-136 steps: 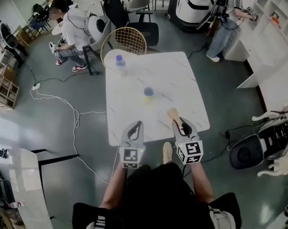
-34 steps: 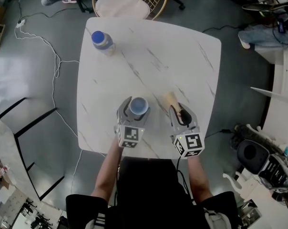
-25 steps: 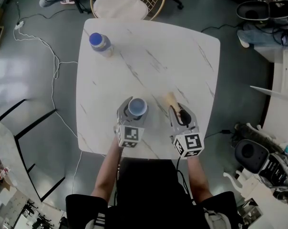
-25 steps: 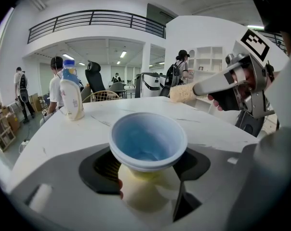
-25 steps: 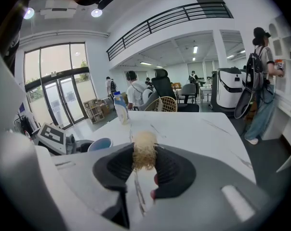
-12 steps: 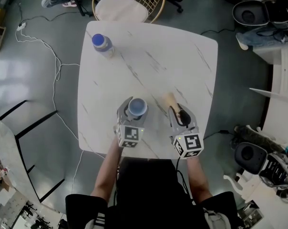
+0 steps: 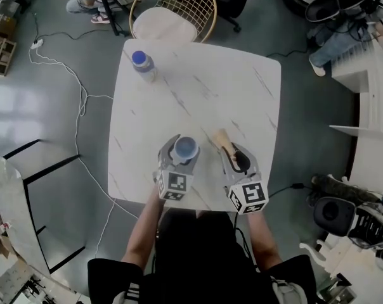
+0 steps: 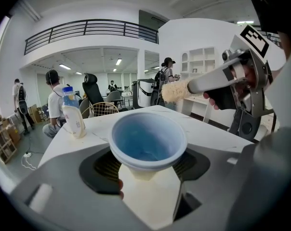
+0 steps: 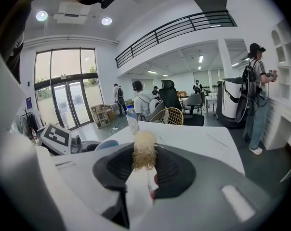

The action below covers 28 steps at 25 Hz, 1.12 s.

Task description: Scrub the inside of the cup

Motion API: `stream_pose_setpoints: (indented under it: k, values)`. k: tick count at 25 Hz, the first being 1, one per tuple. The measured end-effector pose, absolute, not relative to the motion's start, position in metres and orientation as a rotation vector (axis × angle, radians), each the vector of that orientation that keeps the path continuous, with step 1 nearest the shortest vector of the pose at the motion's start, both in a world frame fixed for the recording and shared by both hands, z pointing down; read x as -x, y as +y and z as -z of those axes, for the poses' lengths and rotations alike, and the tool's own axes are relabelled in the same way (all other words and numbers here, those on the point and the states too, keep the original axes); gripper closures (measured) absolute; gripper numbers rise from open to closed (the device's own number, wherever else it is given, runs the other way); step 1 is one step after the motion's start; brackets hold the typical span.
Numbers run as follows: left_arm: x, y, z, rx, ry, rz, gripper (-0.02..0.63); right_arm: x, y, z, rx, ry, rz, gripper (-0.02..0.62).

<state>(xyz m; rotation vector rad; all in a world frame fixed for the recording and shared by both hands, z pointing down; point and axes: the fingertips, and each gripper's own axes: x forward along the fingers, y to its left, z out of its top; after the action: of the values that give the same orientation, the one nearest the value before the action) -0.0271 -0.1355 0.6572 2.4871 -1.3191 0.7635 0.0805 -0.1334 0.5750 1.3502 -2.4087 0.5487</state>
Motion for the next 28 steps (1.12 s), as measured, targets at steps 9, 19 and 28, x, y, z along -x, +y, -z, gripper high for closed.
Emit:
stream_pose_setpoints:
  k: [9, 19, 28]
  values:
    - [0.014, -0.097, -0.627, -2.560, -1.287, -0.787, 0.293, -0.063, -0.095, -0.538, -1.284, -2.493, -0.501, 0.486]
    - [0.004, -0.062, -0.609, -2.609, -1.289, -0.808, 0.293, -0.040, -0.040, -0.513, -1.121, -2.572, -0.448, 0.488]
    - [-0.007, -0.039, -0.591, -2.669, -1.300, -0.843, 0.293, -0.027, -0.003, -0.510, -0.988, -2.583, -0.436, 0.488]
